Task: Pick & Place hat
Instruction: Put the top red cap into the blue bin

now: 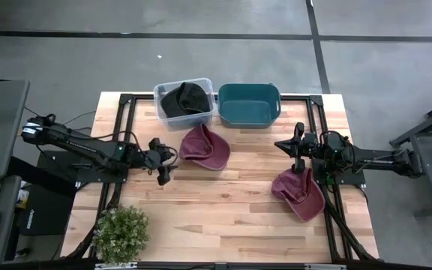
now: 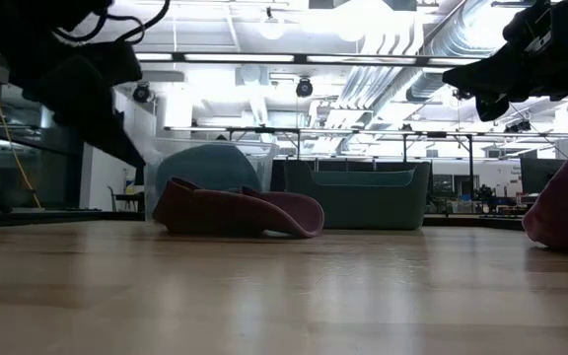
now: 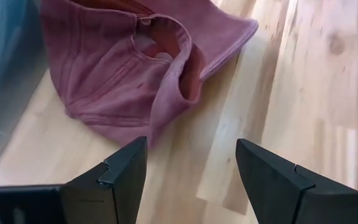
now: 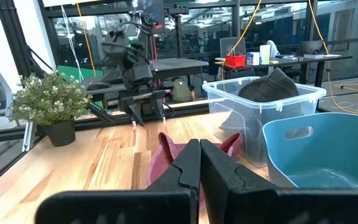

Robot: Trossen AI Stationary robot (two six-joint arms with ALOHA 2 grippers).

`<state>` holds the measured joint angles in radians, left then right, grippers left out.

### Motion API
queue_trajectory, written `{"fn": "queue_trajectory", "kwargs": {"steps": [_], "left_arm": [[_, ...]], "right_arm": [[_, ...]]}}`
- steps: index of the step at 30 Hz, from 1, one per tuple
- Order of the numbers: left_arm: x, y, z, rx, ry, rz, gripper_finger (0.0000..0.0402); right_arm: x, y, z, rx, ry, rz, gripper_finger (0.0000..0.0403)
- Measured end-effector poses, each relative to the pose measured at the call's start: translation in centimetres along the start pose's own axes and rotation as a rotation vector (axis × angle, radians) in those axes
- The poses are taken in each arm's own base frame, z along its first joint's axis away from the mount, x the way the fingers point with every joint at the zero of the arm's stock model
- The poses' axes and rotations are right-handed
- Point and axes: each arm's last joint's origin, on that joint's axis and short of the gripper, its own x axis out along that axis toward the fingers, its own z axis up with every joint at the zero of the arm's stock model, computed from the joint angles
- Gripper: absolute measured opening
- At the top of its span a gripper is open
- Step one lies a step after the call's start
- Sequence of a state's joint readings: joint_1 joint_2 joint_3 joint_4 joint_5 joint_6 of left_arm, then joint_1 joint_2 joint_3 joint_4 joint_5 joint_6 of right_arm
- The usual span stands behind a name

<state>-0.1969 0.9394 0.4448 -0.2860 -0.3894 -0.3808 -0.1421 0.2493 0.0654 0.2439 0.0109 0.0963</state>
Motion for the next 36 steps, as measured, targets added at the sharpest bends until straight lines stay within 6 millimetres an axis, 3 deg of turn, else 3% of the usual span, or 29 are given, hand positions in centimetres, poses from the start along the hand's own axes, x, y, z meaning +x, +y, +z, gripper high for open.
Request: {"fn": "queue_trajectory", "kwargs": {"steps": [16, 26, 36], "left_arm": [[1.3, 0.2, -2.6, 0.168, -0.112, 0.027, 0.0229], [1.5, 0.1, -2.7, 0.191, -0.137, 0.019, 0.0229], [3.3, -0.6, -2.5, 0.248, -0.175, 0.064, 0.0229]], "right_arm": [[0.0, 0.0, 0.0, 0.000, 0.000, -0.001, 0.0001], [0.0, 0.0, 0.0, 0.000, 0.000, 0.000, 0.0001], [0.0, 0.0, 0.0, 0.000, 0.000, -0.001, 0.0001]]}}
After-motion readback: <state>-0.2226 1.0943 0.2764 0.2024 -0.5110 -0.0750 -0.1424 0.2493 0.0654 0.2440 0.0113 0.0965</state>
